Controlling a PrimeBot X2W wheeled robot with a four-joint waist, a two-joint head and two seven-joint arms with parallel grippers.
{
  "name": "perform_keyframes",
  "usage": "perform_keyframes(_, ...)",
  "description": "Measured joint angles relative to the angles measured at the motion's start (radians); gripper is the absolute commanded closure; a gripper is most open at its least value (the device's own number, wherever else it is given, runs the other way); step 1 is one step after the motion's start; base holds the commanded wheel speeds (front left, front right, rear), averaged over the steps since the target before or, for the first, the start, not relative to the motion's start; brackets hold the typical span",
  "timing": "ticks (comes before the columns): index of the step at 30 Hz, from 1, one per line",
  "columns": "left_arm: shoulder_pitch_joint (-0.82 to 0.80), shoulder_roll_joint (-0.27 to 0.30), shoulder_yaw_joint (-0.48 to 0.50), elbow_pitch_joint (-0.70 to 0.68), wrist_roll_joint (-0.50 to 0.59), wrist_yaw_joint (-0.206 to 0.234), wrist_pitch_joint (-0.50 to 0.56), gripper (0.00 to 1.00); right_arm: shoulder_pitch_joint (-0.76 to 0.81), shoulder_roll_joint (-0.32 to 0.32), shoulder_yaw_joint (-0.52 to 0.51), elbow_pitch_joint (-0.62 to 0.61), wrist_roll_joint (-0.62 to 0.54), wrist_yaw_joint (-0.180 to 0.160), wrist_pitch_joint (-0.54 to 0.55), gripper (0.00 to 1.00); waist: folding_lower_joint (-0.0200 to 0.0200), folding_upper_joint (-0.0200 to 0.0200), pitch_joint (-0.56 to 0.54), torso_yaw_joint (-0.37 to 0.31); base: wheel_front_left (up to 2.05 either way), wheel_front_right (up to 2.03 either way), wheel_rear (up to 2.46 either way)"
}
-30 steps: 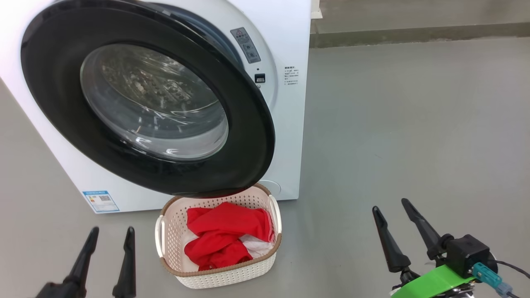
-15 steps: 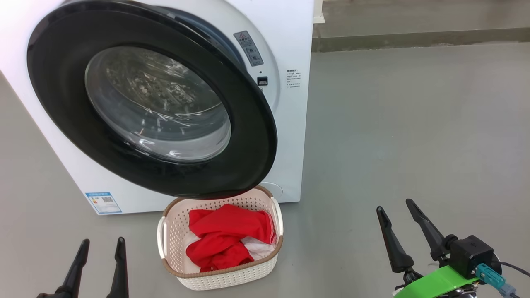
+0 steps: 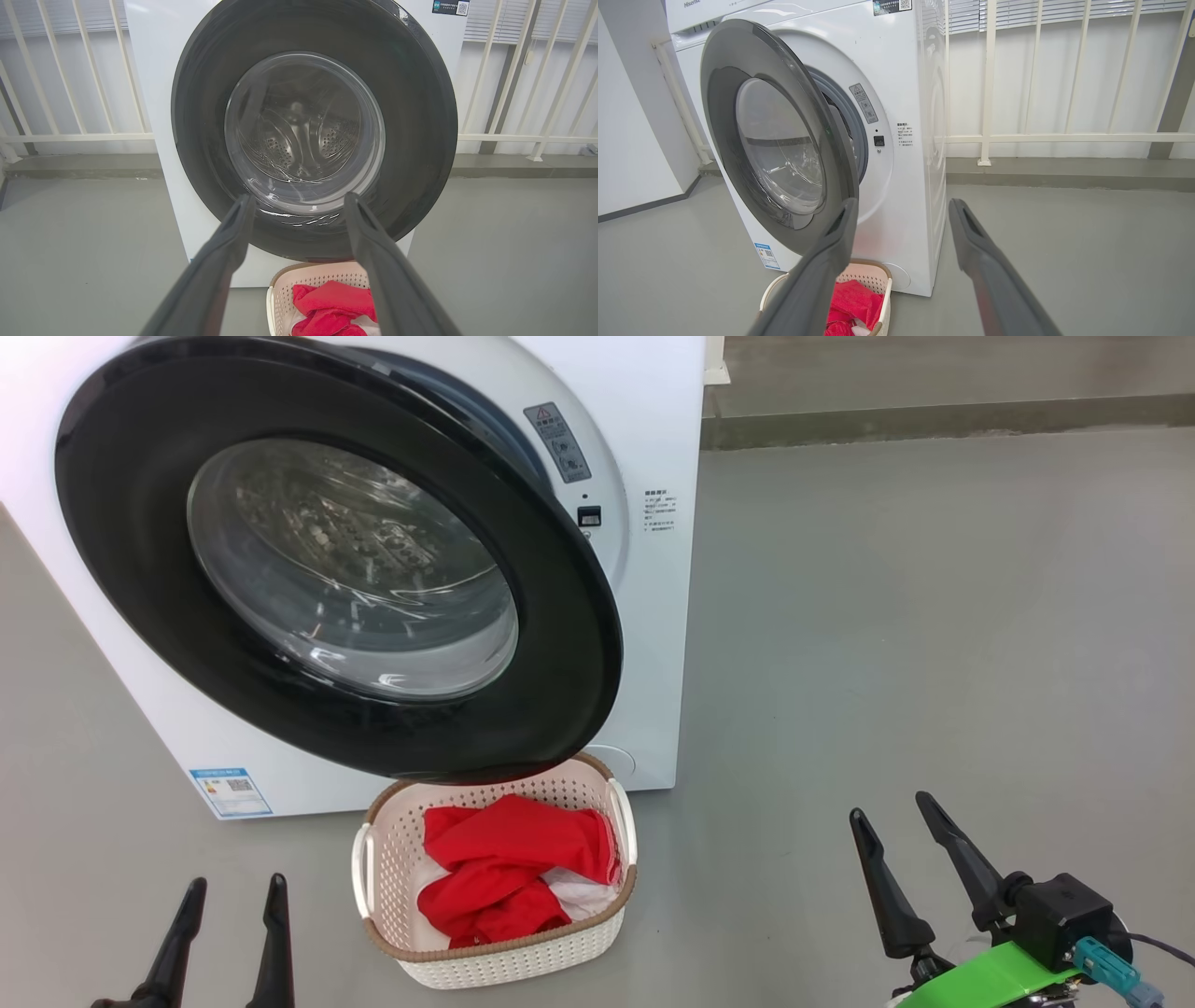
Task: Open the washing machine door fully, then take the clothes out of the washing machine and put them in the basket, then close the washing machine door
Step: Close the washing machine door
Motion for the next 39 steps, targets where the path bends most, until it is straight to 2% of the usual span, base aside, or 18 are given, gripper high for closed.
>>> perform_keyframes(5, 0.0, 0.0, 0.004, 0.01, 0.008, -0.002, 0.0, 0.0, 0.0, 0.0, 0.003, 0.0, 0.0, 0.0, 0.0, 0.0, 0.0, 0.0, 0.003, -0.001, 0.0, 0.0, 0.0)
perform_keyframes(6, 0.0, 0.0, 0.004, 0.013, 0.008, -0.007, 0.0, 0.0, 0.0, -0.001, 0.005, 0.0, 0.0, 0.0, 0.0, 0.14, 0.0, 0.0, 0.004, -0.001, 0.0, 0.0, 0.0)
perform_keyframes(7, 0.0, -0.001, 0.004, 0.015, 0.008, -0.01, 0.0, 0.0, 0.0, -0.002, 0.009, 0.001, 0.0, 0.0, 0.0, 0.55, 0.0, 0.0, 0.006, 0.001, 0.0, 0.0, 0.0)
perform_keyframes(9, 0.0, -0.001, 0.004, 0.018, 0.008, -0.01, 0.0, 0.0, -0.001, -0.007, 0.03, 0.006, 0.002, 0.0, 0.0, 0.92, 0.0, 0.0, 0.009, 0.005, 0.0, 0.0, 0.0)
perform_keyframes(10, 0.0, -0.002, 0.003, 0.018, 0.01, -0.01, 0.0, 0.0, -0.001, -0.009, 0.042, 0.01, 0.004, 0.0, 0.0, 1.0, 0.0, 0.0, 0.01, 0.007, 0.0, 0.0, 0.0)
perform_keyframes(13, -0.001, -0.003, 0.001, 0.018, 0.028, -0.01, 0.0, 0.0, -0.008, -0.023, 0.07, 0.019, 0.011, 0.0, 0.0, 1.0, 0.0, 0.0, 0.017, 0.018, 0.0, 0.0, 0.0)
perform_keyframes(17, -0.003, -0.007, -0.01, 0.016, 0.033, -0.017, 0.0, 0.0, -0.091, -0.037, 0.118, 0.046, 0.043, 0.0, 0.0, 1.0, 0.0, 0.0, 0.034, 0.039, 0.0, 0.0, 0.0)
perform_keyframes(23, -0.005, -0.01, -0.023, 0.008, 0.031, -0.019, 0.0, 0.0, -0.21, -0.054, 0.225, 0.141, 0.079, 0.0, 0.0, 1.0, 0.0, 0.0, 0.054, 0.076, 0.0, 0.0, 0.0)
perform_keyframes(33, -0.072, -0.019, -0.075, -0.023, 0.02, -0.026, 0.0, 0.0, -0.507, -0.076, 0.415, 0.312, 0.184, 0.0, 0.0, 1.0, 0.0, 0.0001, 0.129, 0.126, 0.0, 0.0, 0.0)
perform_keyframes(39, -0.132, -0.028, -0.122, -0.033, -0.003, -0.027, 0.0, 0.0, -0.657, -0.105, 0.453, 0.381, 0.203, 0.0, 0.0, 1.0, 0.0, 0.0, 0.195, 0.163, 0.0, 0.0, 0.0)
